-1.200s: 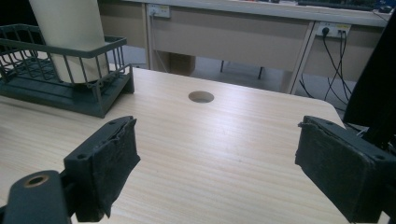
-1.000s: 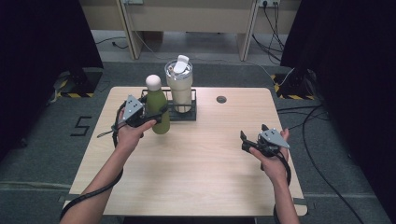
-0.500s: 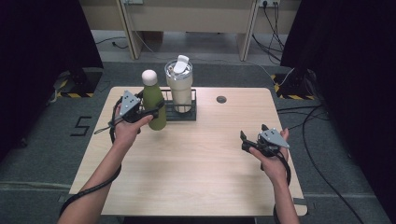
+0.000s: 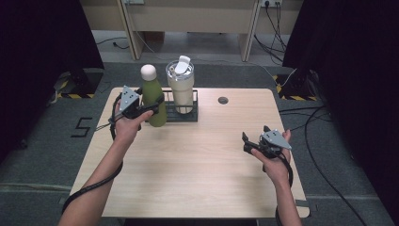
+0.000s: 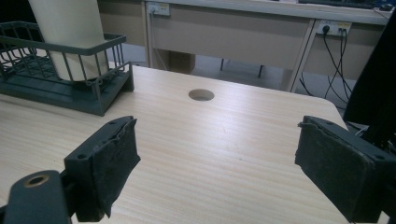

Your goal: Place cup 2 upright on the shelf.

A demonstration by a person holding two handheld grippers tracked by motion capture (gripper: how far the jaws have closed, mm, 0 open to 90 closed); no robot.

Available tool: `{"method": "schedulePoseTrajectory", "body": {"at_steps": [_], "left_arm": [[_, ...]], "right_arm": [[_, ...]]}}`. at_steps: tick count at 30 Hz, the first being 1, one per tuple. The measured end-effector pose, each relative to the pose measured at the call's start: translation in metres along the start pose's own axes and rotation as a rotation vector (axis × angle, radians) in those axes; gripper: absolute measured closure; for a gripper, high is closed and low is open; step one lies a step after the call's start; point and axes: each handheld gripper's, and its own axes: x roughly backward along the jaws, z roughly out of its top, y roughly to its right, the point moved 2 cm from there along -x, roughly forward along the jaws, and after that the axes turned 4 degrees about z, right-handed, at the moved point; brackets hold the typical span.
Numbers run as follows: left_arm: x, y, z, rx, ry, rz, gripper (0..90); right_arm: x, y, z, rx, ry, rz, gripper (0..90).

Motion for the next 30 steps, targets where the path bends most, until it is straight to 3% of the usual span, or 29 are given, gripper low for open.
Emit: {"method": "schedulePoseTrajectory", "body": {"at_steps": [30], "left_arm": [[-0.019,-0.014,0.017,0.026,0.031,0.046,23.2]], "right_arm": [[-0.001,0.001,-0.002,-0.003,-0.009,-0.001,12.8]]}}
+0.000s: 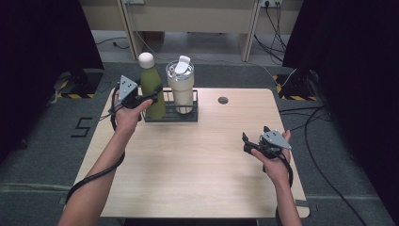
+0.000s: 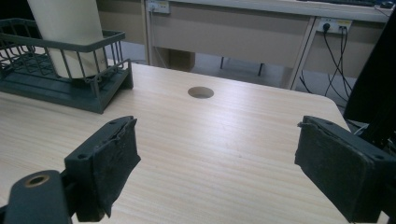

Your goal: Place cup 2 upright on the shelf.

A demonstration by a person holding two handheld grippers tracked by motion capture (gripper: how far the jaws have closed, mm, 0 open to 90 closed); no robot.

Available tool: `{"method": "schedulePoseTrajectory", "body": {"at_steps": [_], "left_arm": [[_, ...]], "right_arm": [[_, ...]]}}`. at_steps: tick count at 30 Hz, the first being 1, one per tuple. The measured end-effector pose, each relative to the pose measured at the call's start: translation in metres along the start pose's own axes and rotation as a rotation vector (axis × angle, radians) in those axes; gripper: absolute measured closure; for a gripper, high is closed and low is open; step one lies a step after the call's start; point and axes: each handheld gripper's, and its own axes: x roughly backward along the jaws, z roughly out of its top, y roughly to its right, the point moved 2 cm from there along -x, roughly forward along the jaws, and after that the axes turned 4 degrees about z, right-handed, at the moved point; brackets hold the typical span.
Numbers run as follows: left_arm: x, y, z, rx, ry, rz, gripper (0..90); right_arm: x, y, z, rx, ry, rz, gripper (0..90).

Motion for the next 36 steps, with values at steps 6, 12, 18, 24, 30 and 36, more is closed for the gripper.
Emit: {"method": "schedulePoseTrajectory", "body": {"at_steps": [6,12,18,24,30,36], "left_arm": [[-0.004,-0.002,0.001,0.012,0.003,0.007,23.2],[-0.005,-0.005,0.003,0.017,0.009,0.013,23.2],[-0.004,-0.008,0.006,0.028,0.016,0.019,23.3],[-0.005,-0.011,0.012,0.021,0.022,0.025,23.2],[-0.009,-0.013,0.016,0.016,0.025,0.033,23.3],[-0.014,-0.017,0.017,0.027,0.025,0.046,23.3]], "right_arm": [[-0.001,-0.001,-0.001,0.002,-0.004,0.001,12.9],[-0.001,-0.001,-0.001,0.001,-0.004,0.001,12.8],[-0.002,-0.001,-0.002,-0.002,-0.006,0.001,12.8],[-0.003,-0.002,-0.002,0.002,-0.008,0.001,12.9],[-0.002,-0.002,-0.002,0.0,-0.007,0.001,12.9],[-0.002,-0.001,-0.002,-0.002,-0.005,0.001,12.9]]}}
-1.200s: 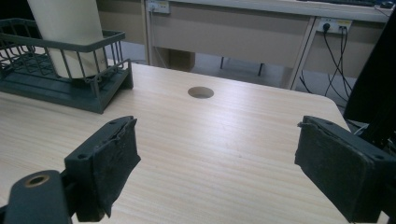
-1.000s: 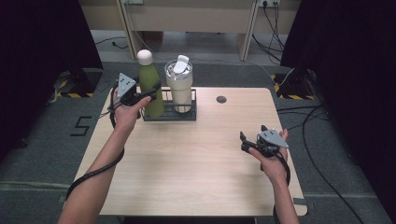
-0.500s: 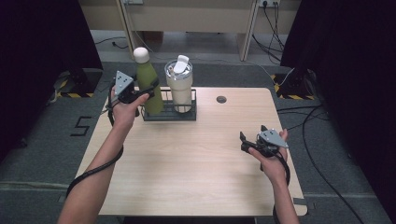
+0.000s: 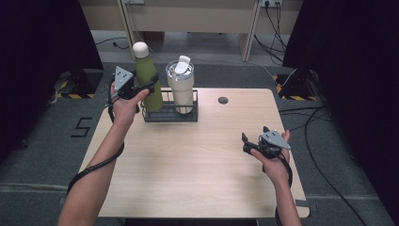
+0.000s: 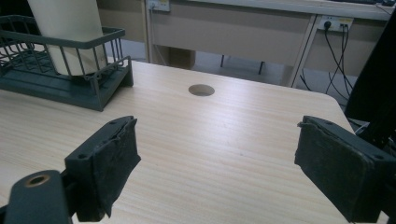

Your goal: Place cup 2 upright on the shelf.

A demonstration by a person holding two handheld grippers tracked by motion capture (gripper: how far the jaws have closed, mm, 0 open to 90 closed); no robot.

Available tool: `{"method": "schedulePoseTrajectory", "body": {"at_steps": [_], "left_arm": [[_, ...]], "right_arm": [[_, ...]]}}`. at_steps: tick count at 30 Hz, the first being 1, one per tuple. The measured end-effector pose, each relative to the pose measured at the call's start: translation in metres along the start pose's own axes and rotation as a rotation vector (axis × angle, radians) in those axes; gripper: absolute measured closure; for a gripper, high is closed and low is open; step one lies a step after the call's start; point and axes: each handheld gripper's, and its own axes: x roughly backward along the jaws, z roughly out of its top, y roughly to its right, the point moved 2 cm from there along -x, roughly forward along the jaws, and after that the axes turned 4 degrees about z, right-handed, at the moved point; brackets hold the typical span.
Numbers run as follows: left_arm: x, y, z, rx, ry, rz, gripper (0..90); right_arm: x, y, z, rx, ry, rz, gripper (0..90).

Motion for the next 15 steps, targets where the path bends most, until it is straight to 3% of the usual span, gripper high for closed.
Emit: {"method": "schedulePoseTrajectory", "body": {"at_steps": [15], "left_arm": [[-0.016,-0.008,0.001,0.005,-0.007,0.029,23.3]], "right_arm": [[-0.001,0.001,-0.001,-0.001,-0.005,-0.002,12.9]]}}
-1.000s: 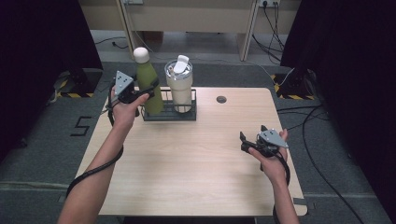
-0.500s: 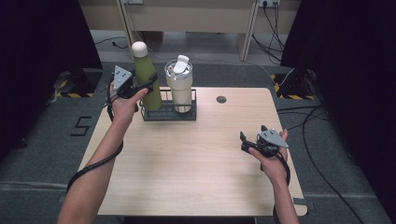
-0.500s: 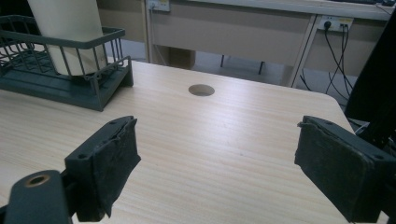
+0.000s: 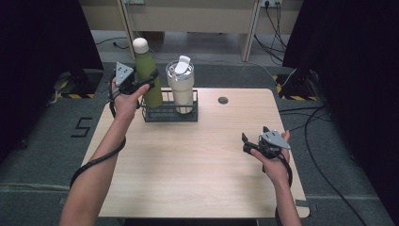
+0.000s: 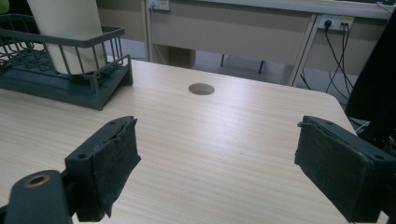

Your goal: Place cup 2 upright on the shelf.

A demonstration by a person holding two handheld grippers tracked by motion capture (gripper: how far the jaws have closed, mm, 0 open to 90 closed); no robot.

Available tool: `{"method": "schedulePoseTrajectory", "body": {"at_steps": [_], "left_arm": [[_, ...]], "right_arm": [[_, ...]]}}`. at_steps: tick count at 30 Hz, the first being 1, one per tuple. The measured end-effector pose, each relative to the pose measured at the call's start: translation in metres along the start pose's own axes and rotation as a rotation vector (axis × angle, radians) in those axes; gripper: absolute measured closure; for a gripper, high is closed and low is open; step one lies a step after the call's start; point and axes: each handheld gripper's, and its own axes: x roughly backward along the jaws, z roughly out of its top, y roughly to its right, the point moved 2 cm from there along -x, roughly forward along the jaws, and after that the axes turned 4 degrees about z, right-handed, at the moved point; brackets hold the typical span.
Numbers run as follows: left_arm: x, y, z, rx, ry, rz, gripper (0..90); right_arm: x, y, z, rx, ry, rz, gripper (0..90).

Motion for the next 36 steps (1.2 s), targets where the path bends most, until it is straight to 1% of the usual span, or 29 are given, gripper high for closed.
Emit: {"method": "schedulePoseTrajectory", "body": {"at_steps": [15,17,26,30,36], "left_arm": [[-0.016,-0.005,-0.004,0.004,-0.011,0.019,23.3],[-0.02,-0.006,-0.006,0.01,-0.015,0.023,23.3],[-0.027,-0.008,-0.015,0.012,-0.035,0.037,23.3],[-0.029,-0.009,-0.019,0.006,-0.044,0.042,23.2],[-0.032,-0.011,-0.022,0.009,-0.048,0.051,23.2]], "right_arm": [[-0.001,0.001,-0.001,0.0,-0.003,0.005,13.0],[-0.001,0.001,-0.002,-0.001,-0.004,0.005,13.0],[-0.001,0.002,-0.002,-0.003,-0.001,0.003,13.0],[-0.001,0.002,-0.002,-0.003,-0.001,0.003,13.0],[-0.001,0.002,-0.003,-0.004,-0.005,0.004,13.0]]}}
